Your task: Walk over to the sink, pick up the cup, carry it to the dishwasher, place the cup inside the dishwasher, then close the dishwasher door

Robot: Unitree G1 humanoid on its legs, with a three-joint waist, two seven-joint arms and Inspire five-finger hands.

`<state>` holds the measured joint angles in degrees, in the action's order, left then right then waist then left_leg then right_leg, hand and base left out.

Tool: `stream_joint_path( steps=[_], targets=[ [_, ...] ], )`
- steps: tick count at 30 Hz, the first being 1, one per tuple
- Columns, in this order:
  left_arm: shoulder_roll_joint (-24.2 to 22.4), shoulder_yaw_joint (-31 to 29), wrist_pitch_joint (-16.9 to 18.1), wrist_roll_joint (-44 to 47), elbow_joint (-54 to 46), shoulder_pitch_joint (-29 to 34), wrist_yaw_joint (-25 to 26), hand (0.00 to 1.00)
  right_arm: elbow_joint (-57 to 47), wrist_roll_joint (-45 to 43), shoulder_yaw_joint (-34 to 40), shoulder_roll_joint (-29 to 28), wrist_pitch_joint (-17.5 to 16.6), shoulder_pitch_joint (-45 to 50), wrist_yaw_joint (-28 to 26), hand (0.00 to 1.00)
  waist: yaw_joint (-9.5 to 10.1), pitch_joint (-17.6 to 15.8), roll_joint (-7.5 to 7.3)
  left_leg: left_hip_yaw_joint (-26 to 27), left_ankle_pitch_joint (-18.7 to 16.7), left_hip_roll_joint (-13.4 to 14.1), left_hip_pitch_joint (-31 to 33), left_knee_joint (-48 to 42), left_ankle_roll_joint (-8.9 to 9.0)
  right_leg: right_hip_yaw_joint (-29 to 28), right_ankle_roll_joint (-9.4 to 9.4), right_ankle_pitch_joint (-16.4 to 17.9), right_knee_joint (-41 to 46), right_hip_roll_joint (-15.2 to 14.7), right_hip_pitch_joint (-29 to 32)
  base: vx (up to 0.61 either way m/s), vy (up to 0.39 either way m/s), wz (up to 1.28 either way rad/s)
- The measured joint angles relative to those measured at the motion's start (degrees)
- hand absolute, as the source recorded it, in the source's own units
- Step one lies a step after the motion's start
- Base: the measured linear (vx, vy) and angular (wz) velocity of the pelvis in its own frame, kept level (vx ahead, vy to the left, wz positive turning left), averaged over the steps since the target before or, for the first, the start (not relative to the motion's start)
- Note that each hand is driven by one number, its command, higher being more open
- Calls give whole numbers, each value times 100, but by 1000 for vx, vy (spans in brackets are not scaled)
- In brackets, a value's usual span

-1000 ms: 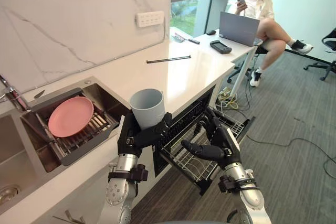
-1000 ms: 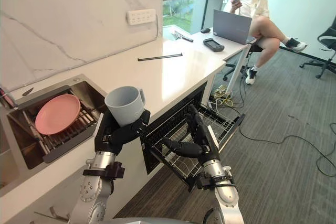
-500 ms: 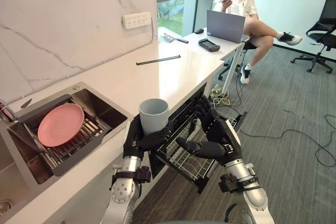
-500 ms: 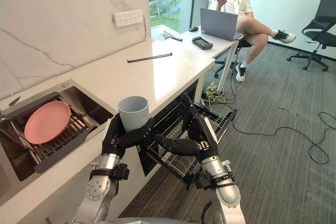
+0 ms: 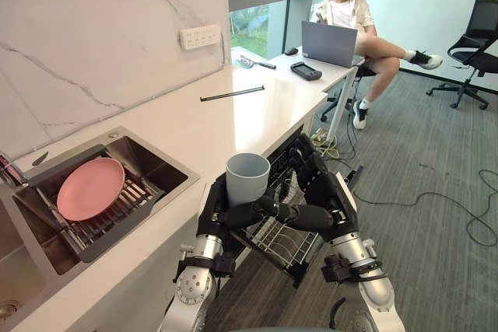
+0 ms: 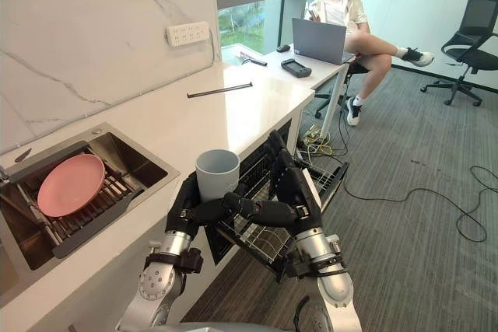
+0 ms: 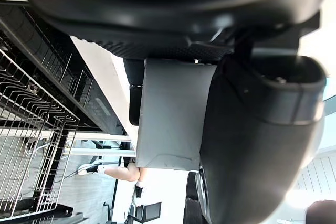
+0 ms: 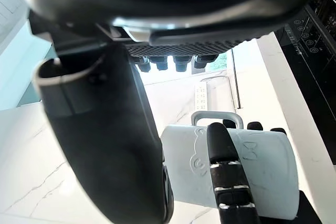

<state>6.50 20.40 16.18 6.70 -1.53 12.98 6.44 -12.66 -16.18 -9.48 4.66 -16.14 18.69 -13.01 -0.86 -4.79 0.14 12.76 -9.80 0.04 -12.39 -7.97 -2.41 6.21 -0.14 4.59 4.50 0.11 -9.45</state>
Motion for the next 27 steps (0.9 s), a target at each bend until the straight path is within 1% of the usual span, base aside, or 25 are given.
stream_joint_path(
  steps=[6,13,16,18,19,22,27],
  targets=[
    [-11,246,35,9,-92,19,-374,0,1,0,1,0,0,2,179,100,8,2,-3,-105,0,-8,2,1,-1,83,-19,-71,-126,1,-97,11,21,8],
    [-45,272,36,73,-105,20,-614,0,19,0,-15,2,-2,2,239,100,22,2,-7,-128,1,0,1,3,-3,95,-22,-96,-178,15,-138,2,2,1],
    [-47,329,36,132,-264,54,-669,0,65,-2,-108,2,-3,2,308,100,36,1,-19,-128,1,5,-1,9,-6,96,-26,-105,-178,19,-138,0,0,0],
    [-50,404,36,166,-357,62,-741,0,80,-3,-155,1,-14,2,316,100,89,10,-32,-128,5,10,-11,29,-14,101,-28,-107,-177,25,-138,0,0,0],
    [-48,416,35,170,-357,63,-758,0,81,-11,-165,-1,-29,2,317,0,104,16,-38,-130,6,11,-12,34,-15,104,-29,-108,-177,27,-138,0,0,0],
    [-41,475,34,186,-357,97,-811,0,103,-49,-219,-2,-87,2,314,0,151,40,-75,-139,8,22,-12,38,-18,124,-31,-109,-177,34,-142,-7,3,1],
    [-26,495,27,308,-357,141,-884,0,132,-47,-237,26,-153,1,273,0,156,56,-116,-146,10,28,-12,37,-20,142,-31,-109,-176,38,-148,0,0,0]
  ],
)
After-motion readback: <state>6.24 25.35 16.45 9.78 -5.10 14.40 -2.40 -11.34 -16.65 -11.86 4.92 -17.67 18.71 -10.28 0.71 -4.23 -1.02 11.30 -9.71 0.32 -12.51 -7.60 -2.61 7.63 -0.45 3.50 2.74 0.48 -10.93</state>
